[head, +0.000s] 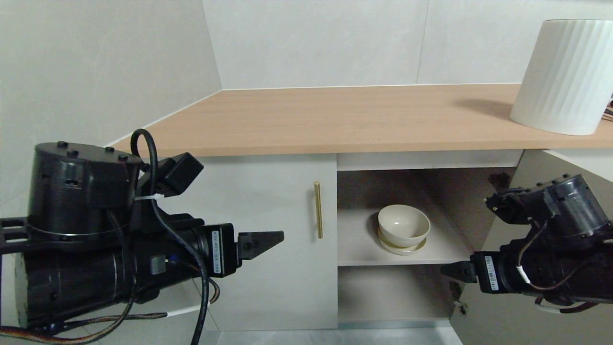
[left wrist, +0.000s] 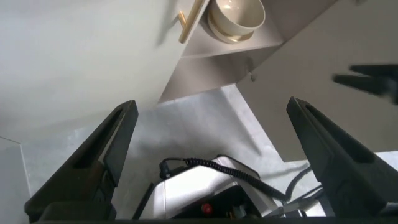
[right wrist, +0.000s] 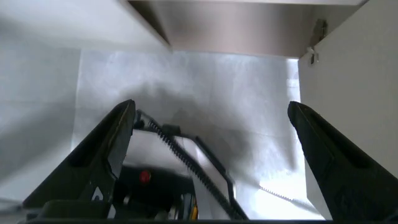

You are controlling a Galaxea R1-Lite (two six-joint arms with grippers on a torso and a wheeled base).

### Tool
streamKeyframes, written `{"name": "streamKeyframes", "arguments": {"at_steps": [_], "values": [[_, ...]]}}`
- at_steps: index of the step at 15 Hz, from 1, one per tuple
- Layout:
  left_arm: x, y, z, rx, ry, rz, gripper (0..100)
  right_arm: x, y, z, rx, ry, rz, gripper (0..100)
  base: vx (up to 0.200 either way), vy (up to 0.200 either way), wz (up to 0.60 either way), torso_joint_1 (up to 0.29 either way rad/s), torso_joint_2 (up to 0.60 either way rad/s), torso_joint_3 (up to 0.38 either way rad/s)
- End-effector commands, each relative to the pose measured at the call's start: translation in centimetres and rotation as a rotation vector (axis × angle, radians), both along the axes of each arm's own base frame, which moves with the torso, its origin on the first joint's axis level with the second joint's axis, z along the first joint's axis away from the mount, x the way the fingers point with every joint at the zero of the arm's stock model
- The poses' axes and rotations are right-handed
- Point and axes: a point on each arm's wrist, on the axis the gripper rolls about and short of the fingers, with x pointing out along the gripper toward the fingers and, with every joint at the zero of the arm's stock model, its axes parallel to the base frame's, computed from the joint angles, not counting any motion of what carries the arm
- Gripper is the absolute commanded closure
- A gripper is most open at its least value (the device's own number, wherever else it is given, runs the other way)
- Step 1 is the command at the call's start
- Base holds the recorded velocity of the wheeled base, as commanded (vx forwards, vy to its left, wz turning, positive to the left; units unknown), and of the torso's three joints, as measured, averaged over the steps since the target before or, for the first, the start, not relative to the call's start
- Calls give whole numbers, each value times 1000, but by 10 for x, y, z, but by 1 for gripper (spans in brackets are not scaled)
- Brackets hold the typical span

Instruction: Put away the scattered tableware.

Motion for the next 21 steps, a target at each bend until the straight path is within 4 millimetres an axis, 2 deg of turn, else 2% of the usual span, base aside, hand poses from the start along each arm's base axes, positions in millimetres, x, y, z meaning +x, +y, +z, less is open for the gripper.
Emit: {"name": "streamKeyframes", "arguments": {"at_steps": [1, 3, 18, 21], "values": [[0, 2, -1, 4, 4, 6, 0, -18, -3, 15, 27, -54, 27, 0, 0, 0, 0, 0, 0, 0], [4, -1, -5, 13, 16, 9, 0, -22, -5, 16, 26, -54, 29, 0, 0, 0, 0, 0, 0, 0], [7, -3, -10, 25, 32, 9, 0, -23, -4, 12, 11, -37, 35, 0, -200, 0, 0, 1, 2, 2], [7, -3, -11, 26, 35, 7, 0, -23, -5, 11, 11, -37, 35, 0, 0, 0, 0, 0, 0, 0]]}}
